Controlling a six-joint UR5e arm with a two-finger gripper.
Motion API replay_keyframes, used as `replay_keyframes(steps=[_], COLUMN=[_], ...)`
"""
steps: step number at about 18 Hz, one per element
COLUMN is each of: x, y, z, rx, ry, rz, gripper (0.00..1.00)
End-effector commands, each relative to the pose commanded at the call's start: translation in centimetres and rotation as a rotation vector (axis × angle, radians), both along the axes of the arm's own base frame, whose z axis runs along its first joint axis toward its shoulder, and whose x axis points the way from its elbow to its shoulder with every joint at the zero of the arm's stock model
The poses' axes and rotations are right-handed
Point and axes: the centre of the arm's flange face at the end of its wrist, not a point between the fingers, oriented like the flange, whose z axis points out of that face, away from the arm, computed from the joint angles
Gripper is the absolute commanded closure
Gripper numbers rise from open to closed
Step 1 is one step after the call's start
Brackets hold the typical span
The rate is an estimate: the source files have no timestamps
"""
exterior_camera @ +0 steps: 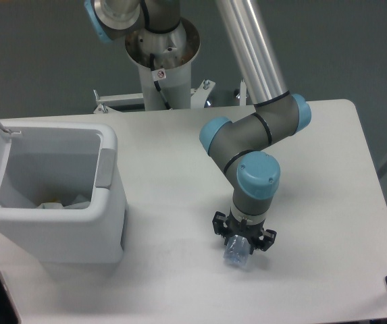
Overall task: Place the trash in the trash can
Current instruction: 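Close the gripper around the bottle's cap end, then lift the bottle and carry it over the trash bin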
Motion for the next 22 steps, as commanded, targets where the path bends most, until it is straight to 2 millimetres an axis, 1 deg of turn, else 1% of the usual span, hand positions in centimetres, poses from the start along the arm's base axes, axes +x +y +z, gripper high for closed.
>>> replay_keyframes(steps=[3, 7, 8, 9, 10, 11, 12, 13, 14, 15, 16, 18, 19, 20, 22], x=[0.1, -0.2, -0.4, -0.6, -0.8, -1.1, -1.1, -1.5, -2.1, -2.3, -2.5, -2.6, -2.2, -1.5, 1.2], y=[-0.3, -0.1, 0.0, 0.0, 0.2, 0.6, 1.1, 1.6, 2.7, 3.3, 3.8, 4.7, 5.2, 5.5, 6.5], z=[0.3, 0.9, 1.3, 2.6, 4.4, 6.7, 8.6, 11.1, 15.8, 18.9, 21.8, 26.0, 28.7, 30.8, 34.8], rx=[0.001, 0.009, 0.017, 0.033, 0.059, 0.115, 0.188, 0.280, 0.416, 0.484, 0.543, 0.630, 0.684, 0.719, 0.777], ry=[0.002, 0.011, 0.018, 0.037, 0.055, 0.061, 0.040, 0.015, -0.005, -0.012, -0.017, -0.035, -0.051, -0.057, -0.063], rz=[-0.003, -0.003, 0.000, 0.002, 0.007, 0.010, 0.027, 0.076, 0.148, 0.181, 0.208, 0.246, 0.266, 0.271, 0.262], gripper=[0.47, 0.47, 0.47, 0.47, 0.47, 0.47, 0.47, 0.47, 0.47, 0.47, 0.47, 0.47, 0.47, 0.47, 0.47])
